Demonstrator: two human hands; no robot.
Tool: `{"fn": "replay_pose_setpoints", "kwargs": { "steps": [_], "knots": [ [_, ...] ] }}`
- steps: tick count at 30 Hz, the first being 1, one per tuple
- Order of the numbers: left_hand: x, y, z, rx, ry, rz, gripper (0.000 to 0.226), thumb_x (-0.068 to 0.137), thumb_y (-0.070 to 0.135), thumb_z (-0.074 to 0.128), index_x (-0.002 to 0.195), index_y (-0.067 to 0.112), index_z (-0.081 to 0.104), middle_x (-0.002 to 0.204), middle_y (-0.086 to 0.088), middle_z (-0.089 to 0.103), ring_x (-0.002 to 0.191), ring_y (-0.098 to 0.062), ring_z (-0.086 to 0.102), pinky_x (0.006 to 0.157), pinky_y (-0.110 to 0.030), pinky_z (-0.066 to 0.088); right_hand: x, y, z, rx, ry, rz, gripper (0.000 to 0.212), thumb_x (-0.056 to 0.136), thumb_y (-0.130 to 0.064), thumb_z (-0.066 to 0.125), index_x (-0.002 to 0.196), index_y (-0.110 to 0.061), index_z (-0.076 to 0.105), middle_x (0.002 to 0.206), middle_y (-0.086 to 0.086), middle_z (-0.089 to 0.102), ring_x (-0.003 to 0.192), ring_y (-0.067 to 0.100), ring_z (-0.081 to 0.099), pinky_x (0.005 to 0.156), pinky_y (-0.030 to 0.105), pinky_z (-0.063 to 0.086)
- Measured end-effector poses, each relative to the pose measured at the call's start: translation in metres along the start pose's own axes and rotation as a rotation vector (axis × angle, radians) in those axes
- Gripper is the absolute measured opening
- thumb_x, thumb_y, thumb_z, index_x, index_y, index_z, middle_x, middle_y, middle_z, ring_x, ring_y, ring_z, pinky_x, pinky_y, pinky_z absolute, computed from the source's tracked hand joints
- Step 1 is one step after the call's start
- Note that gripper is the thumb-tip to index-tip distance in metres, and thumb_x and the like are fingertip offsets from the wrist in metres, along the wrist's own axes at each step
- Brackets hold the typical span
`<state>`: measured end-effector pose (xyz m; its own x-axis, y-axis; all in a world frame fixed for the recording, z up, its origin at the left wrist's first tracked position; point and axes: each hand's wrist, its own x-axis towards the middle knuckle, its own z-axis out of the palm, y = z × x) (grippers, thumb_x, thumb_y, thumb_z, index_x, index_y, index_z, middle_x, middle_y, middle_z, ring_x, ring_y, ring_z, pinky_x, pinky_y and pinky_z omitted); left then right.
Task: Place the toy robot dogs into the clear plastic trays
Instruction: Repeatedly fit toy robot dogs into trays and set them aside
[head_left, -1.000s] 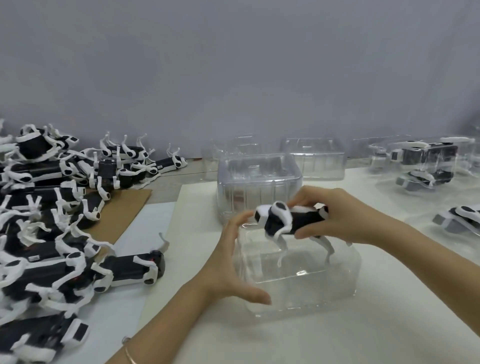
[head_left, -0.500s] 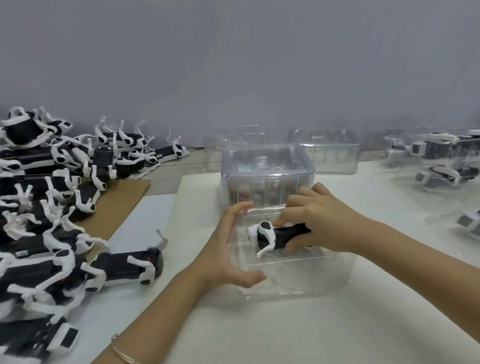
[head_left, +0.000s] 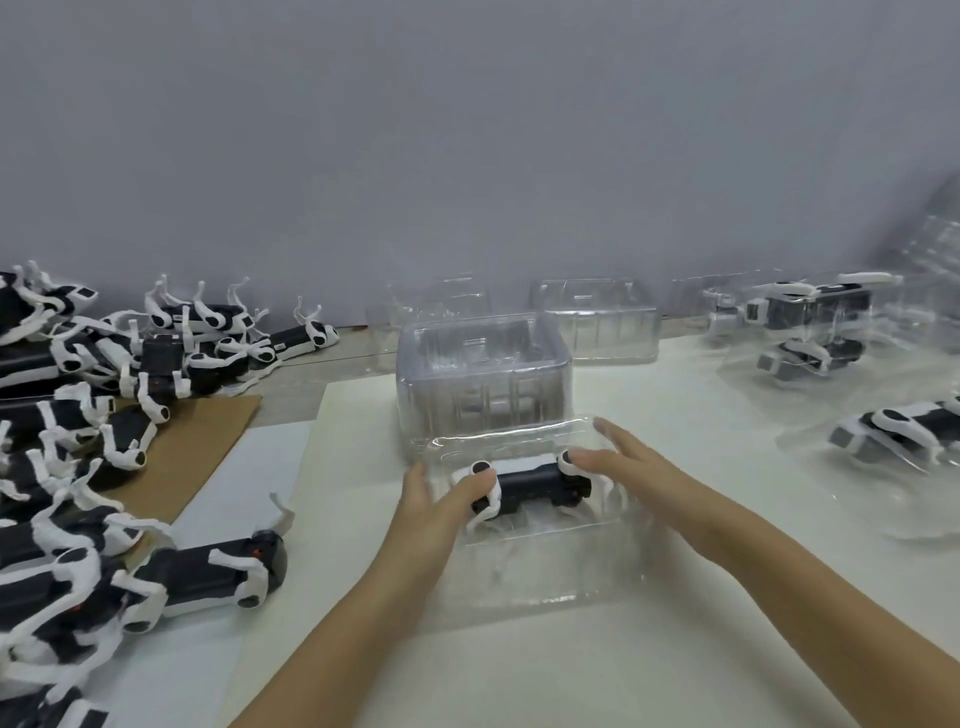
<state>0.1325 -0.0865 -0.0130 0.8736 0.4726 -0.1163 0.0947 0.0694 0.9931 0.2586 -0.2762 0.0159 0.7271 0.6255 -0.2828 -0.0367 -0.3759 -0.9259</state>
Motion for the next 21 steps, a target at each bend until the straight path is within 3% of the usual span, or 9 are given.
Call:
{"fn": "replay_pose_setpoints", "kwargs": {
  "steps": [3,4,6,9,12,14,16,18,21],
  "knots": [
    [-0.005,0.006,0.015,-0.037,0.074,0.149,0.059,0.082,0.037,0.074,0.134,0.038,0.047,0.128,0.015,0.058,0.113,0.001,0.056,0.088,-0.019,0.048,-0.001,-0.003,0.006,0.240,0.067,-0.170,0.079,0.066,-0.055,0.073,0.136,-0.058,0.035,0.148,-0.013,0.038,0.138,0.012,0.037,0.104,0.036,0.037],
    [-0.007,0.007,0.017,-0.027,0.093,0.206,0.062,0.083,0.037,0.073,0.138,0.039,0.044,0.135,0.015,0.055,0.121,0.002,0.051,0.095,-0.020,0.046,0.000,-0.002,0.007,0.279,0.095,-0.227,0.070,0.067,-0.052,0.071,0.129,-0.062,0.040,0.146,-0.013,0.039,0.138,0.010,0.037,0.106,0.037,0.039],
    [-0.010,0.011,0.014,-0.031,0.105,0.276,0.076,0.074,0.043,0.080,0.138,0.048,0.039,0.146,0.014,0.044,0.135,-0.005,0.040,0.111,-0.032,0.035,-0.001,0.000,0.011,0.345,0.135,-0.326,0.061,0.070,-0.046,0.070,0.122,-0.064,0.045,0.148,-0.009,0.037,0.139,0.008,0.037,0.111,0.042,0.037],
    [-0.012,0.018,0.006,-0.121,0.066,0.278,0.070,0.060,0.050,0.083,0.117,0.061,0.043,0.143,0.012,0.047,0.132,-0.011,0.045,0.105,-0.033,0.036,-0.003,0.005,0.019,0.357,0.151,-0.447,0.060,0.073,-0.041,0.071,0.122,-0.065,0.046,0.149,-0.007,0.038,0.122,-0.003,0.053,0.100,0.030,0.045],
    [-0.014,0.019,0.004,-0.062,0.090,0.338,0.064,0.068,0.047,0.080,0.110,0.074,0.039,0.123,0.046,0.047,0.117,0.020,0.045,0.091,-0.017,0.035,-0.007,0.009,0.024,0.328,0.156,-0.541,0.067,0.068,-0.049,0.075,0.125,-0.064,0.043,0.144,-0.014,0.043,0.117,0.000,0.059,0.085,0.019,0.051],
    [-0.017,0.018,0.004,-0.005,0.093,0.376,0.068,0.074,0.043,0.080,0.116,0.075,0.037,0.118,0.053,0.044,0.107,0.028,0.046,0.087,-0.011,0.037,-0.009,0.011,0.025,0.308,0.171,-0.568,0.070,0.065,-0.052,0.074,0.125,-0.065,0.042,0.144,-0.016,0.045,0.117,0.008,0.061,0.088,0.025,0.053],
    [-0.019,0.017,0.005,0.022,0.103,0.397,0.068,0.075,0.042,0.078,0.119,0.073,0.038,0.128,0.042,0.046,0.113,0.024,0.046,0.084,-0.004,0.042,-0.010,0.012,0.026,0.301,0.185,-0.570,0.068,0.065,-0.052,0.074,0.124,-0.066,0.042,0.143,-0.016,0.047,0.115,0.010,0.062,0.092,0.032,0.052],
    [-0.020,0.019,0.006,0.045,0.109,0.413,0.064,0.076,0.042,0.077,0.118,0.072,0.039,0.138,0.027,0.046,0.119,0.017,0.045,0.081,0.002,0.040,-0.010,0.013,0.026,0.308,0.198,-0.564,0.064,0.070,-0.045,0.074,0.121,-0.068,0.043,0.140,-0.015,0.049,0.111,0.010,0.064,0.086,0.029,0.056],
    [-0.023,0.021,0.010,0.065,0.107,0.392,0.058,0.078,0.043,0.075,0.114,0.072,0.040,0.141,0.019,0.047,0.127,-0.001,0.048,0.089,-0.008,0.040,-0.009,0.012,0.025,0.325,0.195,-0.553,0.062,0.073,-0.034,0.072,0.119,-0.067,0.046,0.137,-0.013,0.051,0.106,0.009,0.067,0.078,0.020,0.054]
  ]
}}
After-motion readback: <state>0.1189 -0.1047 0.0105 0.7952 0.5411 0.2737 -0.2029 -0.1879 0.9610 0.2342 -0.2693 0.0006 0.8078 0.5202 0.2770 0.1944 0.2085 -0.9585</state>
